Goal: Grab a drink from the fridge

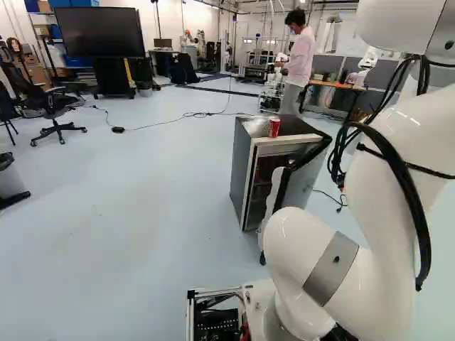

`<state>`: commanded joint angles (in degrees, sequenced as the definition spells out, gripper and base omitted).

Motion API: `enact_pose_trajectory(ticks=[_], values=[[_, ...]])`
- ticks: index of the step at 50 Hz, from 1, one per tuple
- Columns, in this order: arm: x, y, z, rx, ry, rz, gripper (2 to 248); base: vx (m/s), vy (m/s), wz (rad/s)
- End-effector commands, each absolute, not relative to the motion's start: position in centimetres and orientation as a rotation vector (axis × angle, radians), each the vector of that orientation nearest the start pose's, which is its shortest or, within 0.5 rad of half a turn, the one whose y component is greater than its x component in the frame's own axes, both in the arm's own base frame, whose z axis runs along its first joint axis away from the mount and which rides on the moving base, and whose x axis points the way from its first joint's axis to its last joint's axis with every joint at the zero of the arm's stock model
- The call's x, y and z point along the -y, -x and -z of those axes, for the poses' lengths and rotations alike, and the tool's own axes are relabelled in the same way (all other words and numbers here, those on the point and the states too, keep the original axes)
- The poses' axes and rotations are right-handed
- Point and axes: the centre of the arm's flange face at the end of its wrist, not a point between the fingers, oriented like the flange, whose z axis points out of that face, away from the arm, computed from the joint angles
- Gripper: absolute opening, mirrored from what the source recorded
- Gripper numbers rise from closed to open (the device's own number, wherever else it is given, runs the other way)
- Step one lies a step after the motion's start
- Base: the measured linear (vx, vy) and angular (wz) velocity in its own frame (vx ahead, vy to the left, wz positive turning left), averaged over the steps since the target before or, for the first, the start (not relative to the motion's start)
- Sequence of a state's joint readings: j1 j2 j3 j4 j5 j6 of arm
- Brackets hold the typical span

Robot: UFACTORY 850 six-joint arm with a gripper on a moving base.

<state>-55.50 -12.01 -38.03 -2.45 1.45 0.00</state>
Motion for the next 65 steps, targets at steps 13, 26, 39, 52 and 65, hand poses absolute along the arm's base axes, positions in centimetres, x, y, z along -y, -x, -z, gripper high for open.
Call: enact_pose_trajectory(ticks=[13, 26, 39, 52, 65], values=[[34.4, -24.8, -35.1, -1.369, 3.006, 0.769, 247, 0.000, 0.000, 0.000], [32.2, -24.5, -35.3, -1.231, 3.070, 0.836, 247, 0.000, 0.000, 0.000], [29.9, -24.2, -35.5, -1.074, 3.126, 0.909, 247, 0.000, 0.000, 0.000], [27.8, -24.0, -35.0, -0.913, 3.165, 0.950, 247, 0.000, 0.000, 0.000], [26.0, -24.3, -33.8, -0.743, 3.188, 0.961, 247, 0.000, 0.000, 0.000]])
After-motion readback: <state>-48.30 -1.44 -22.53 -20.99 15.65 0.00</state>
